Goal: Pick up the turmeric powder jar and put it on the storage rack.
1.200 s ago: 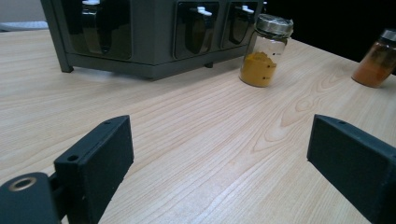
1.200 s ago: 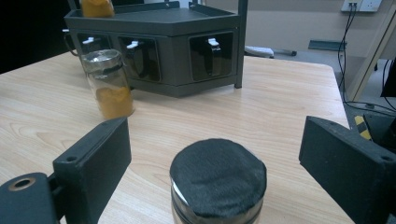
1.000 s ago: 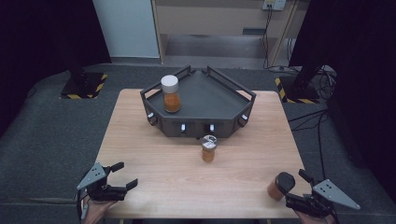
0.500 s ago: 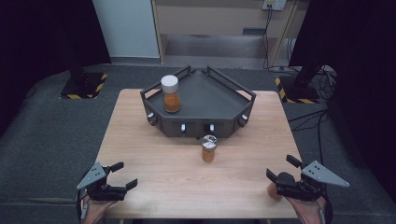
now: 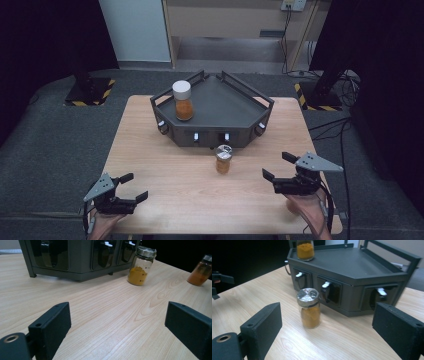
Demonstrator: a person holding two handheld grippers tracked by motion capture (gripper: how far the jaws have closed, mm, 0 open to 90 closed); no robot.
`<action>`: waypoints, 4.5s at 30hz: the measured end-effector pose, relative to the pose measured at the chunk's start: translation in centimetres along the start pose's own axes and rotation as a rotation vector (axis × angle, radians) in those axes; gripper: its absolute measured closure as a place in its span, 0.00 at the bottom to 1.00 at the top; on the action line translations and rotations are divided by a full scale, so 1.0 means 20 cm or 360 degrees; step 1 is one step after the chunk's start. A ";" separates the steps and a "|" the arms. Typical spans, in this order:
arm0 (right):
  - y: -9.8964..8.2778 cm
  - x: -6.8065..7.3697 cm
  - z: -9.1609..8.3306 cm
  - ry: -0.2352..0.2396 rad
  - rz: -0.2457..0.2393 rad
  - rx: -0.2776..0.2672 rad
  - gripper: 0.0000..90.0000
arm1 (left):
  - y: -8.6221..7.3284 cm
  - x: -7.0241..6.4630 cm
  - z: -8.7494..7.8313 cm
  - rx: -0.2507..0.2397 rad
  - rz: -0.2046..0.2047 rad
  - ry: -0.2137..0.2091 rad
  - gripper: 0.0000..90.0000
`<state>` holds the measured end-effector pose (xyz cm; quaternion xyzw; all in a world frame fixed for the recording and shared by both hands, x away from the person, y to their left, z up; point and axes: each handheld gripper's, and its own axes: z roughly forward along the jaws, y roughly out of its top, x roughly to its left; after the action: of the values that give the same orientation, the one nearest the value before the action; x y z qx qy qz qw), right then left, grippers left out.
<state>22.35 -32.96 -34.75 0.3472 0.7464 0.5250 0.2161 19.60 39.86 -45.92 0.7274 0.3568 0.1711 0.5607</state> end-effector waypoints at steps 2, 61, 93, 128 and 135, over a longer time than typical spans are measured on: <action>0.02 0.00 0.04 0.0014 -0.0011 0.0004 0.10 | 0.00 0.00 0.00 0.0002 0.0004 -0.0001 0.07; 0.17 0.05 0.82 0.0199 -0.0129 0.0307 0.13 | 0.01 0.00 0.02 0.0036 0.0026 -0.0020 0.07; 0.06 0.03 0.95 0.0166 -0.0123 0.0332 0.37 | 0.01 0.00 0.02 0.0033 0.0028 -0.0022 0.07; 0.33 0.09 0.89 0.0245 -0.0228 0.0345 0.38 | 0.01 0.00 0.02 0.0036 0.0017 -0.0017 0.06; 0.42 0.10 0.86 0.0266 -0.0250 0.0328 0.38 | 0.01 0.01 0.02 0.0030 0.0004 -0.0016 0.05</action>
<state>35.36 -18.87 -32.87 0.2632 0.8366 0.4541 0.1569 19.98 39.67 -45.89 0.7339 0.3547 0.1649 0.5553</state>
